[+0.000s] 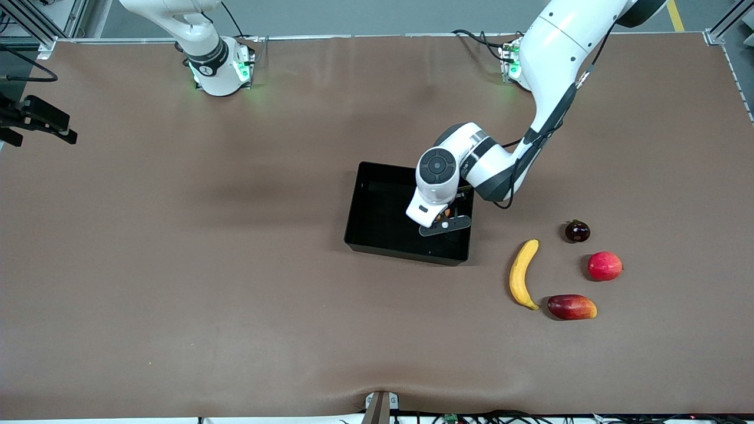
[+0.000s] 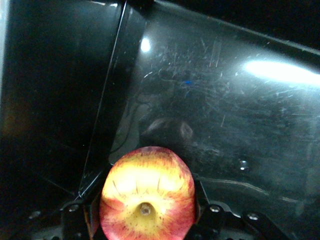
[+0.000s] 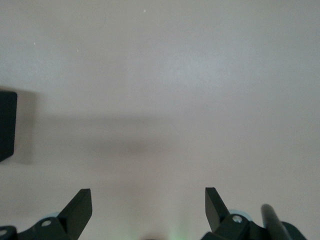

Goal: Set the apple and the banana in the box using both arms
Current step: 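Lower the apple into the box and open the left gripper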

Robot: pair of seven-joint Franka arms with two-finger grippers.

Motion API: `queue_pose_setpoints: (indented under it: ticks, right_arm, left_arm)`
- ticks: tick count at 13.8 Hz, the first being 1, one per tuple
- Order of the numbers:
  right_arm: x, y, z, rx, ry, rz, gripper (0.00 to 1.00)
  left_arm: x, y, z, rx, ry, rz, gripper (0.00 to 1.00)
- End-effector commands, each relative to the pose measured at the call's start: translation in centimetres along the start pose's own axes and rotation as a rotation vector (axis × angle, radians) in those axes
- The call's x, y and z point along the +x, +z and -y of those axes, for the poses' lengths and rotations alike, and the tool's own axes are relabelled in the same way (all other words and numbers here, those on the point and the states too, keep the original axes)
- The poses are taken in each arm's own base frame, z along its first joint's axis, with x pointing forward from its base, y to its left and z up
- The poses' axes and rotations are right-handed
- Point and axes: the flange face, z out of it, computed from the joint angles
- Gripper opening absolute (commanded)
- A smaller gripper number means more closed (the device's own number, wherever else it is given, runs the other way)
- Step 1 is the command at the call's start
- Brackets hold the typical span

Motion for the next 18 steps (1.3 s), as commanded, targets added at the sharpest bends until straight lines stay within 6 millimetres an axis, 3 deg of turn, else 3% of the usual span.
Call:
queue_pose_setpoints:
  ticks: [1,3,4,6,7,10,14,18]
  right_arm:
    - [0.0,-0.8,-0.5,-0.017,-0.001,-0.030,1.00]
    - [0.0,-0.5,-1.1,-0.007,0.010,-0.024,1.00]
    - [0.0,-0.5,-1.1,-0.007,0.010,-0.023,1.00]
    - [0.0,-0.5,-1.1,-0.007,0.010,-0.020,1.00]
    - [0.0,-0.5,-1.1,-0.008,0.011,-0.019,1.00]
    - [-0.1,-0.4,-1.3,-0.007,0.014,-0.014,1.00]
    - [-0.2,-0.3,-1.6,-0.008,0.019,-0.010,1.00]
    - [-0.1,-0.3,-1.4,-0.009,0.014,-0.010,1.00]
  left_arm:
    - [-0.2,0.3,0.2,0.020,-0.020,-0.013,0.00]
    - [-0.2,0.3,0.2,0.019,-0.023,-0.012,0.00]
    - [-0.3,0.4,0.1,0.019,-0.026,-0.011,0.05]
    - [-0.4,0.5,0.1,0.020,-0.049,-0.010,0.86]
    - [-0.3,0.3,0.1,0.018,-0.054,-0.012,1.00]
    - [0.1,-2.4,0.6,0.017,-0.066,-0.038,1.00]
    - [0.8,-10.1,2.6,0.045,-0.063,-0.079,1.00]
    - [2.9,-15.0,2.9,-0.018,-0.060,-0.135,1.00]
